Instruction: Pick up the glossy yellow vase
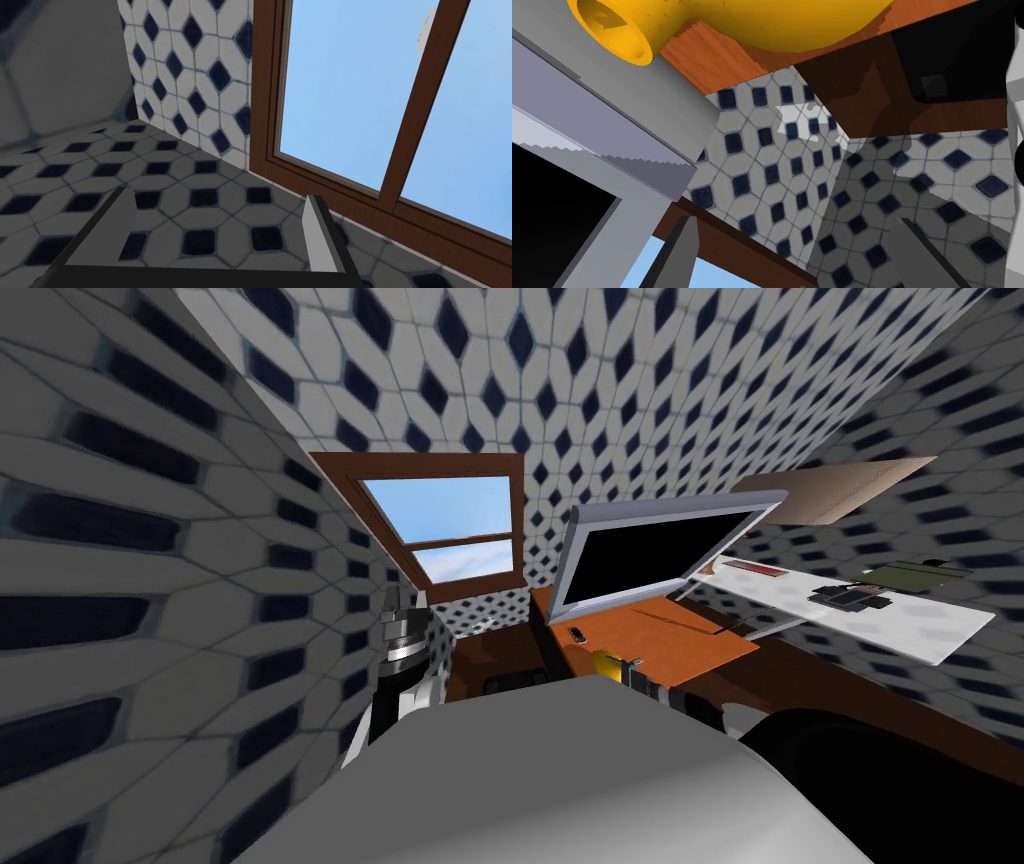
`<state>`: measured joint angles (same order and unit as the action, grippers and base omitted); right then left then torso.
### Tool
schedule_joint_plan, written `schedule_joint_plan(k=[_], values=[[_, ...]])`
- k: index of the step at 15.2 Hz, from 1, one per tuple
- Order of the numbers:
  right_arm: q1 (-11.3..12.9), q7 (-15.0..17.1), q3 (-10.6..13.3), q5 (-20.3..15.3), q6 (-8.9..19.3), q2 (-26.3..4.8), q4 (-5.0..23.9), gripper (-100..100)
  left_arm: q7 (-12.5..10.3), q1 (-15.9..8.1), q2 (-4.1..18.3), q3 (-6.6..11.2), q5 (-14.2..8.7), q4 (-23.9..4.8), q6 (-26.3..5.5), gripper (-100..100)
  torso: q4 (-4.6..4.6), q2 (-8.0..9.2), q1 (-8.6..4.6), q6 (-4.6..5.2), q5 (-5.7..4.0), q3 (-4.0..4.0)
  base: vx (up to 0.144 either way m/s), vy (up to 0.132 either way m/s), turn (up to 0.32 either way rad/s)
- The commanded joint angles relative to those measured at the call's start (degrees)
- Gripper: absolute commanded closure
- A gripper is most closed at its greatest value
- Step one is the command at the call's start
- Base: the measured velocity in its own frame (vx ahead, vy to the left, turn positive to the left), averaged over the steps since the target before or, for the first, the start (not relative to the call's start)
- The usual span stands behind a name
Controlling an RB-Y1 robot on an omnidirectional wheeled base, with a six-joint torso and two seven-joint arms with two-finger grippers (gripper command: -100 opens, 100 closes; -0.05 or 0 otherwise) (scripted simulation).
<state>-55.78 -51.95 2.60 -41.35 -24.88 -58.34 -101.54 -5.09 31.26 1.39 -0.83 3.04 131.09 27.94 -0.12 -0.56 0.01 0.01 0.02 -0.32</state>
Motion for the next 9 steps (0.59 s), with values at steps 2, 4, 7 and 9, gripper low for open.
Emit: schedule_joint_plan(k=[2,4,7,9], values=[[-2.08,-4.10,0.47,-2.65,0.60,-3.41,1.61,-100,0.00,0.00,0.00,0.00,0.00,0.00,0.00,0,-0.01,-0.04,0.01,-0.01,0.00,-0.03,0.163,0.011,-0.029],[-3.22,-6.48,0.65,-4.00,0.65,-4.98,2.70,-100,0.00,0.00,0.00,0.00,0.00,0.00,0.00,0,-0.03,-0.15,0.05,-0.02,0.00,-0.09,0.175,0.031,-0.021],[-4.30,-10.13,0.84,-5.28,0.71,-6.46,3.74,-100,0.00,0.00,0.00,0.00,0.00,0.00,0.00,0,-0.03,-0.13,0.02,-0.02,0.00,-0.08,0.150,0.008,-0.027],[-5.33,-12.46,1.04,-6.48,0.78,-7.86,4.74,-100,0.00,0.00,0.00,0.00,0.00,0.00,0.00,0,-0.03,-0.10,-0.03,-0.01,-0.01,-0.07,0.144,0.001,-0.023]])
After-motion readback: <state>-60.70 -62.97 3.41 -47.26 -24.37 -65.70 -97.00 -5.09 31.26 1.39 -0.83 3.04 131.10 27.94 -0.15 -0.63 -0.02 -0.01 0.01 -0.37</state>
